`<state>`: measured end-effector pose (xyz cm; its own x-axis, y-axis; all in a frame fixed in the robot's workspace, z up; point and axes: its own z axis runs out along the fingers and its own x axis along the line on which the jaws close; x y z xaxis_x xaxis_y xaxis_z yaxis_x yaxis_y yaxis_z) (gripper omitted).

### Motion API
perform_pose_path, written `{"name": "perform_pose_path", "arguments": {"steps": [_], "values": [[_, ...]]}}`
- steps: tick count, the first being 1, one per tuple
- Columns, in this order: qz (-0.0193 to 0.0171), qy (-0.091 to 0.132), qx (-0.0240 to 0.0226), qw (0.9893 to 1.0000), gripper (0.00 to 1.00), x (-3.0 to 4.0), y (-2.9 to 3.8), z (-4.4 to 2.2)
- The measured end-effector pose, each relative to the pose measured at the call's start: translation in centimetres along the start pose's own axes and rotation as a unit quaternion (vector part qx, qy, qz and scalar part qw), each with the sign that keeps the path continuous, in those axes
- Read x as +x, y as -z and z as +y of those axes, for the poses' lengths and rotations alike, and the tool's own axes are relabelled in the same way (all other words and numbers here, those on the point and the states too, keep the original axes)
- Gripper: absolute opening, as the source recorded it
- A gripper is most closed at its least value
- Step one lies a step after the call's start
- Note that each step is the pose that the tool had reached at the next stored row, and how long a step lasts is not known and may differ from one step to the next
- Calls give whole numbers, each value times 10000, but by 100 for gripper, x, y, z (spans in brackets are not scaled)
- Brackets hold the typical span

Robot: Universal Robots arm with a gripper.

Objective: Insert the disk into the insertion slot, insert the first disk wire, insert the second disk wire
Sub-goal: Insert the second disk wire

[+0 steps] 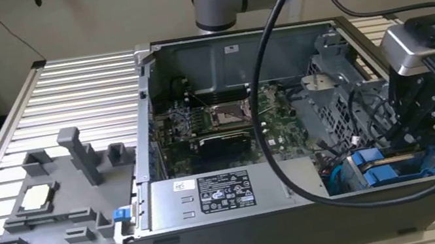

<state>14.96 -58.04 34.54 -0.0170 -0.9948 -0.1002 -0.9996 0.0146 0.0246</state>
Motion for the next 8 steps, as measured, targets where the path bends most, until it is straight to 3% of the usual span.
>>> {"name": "perform_pose_path", "arguments": {"steps": [8], "values": [[13,-2,-15,10000,16,3,-31,-12]]}}
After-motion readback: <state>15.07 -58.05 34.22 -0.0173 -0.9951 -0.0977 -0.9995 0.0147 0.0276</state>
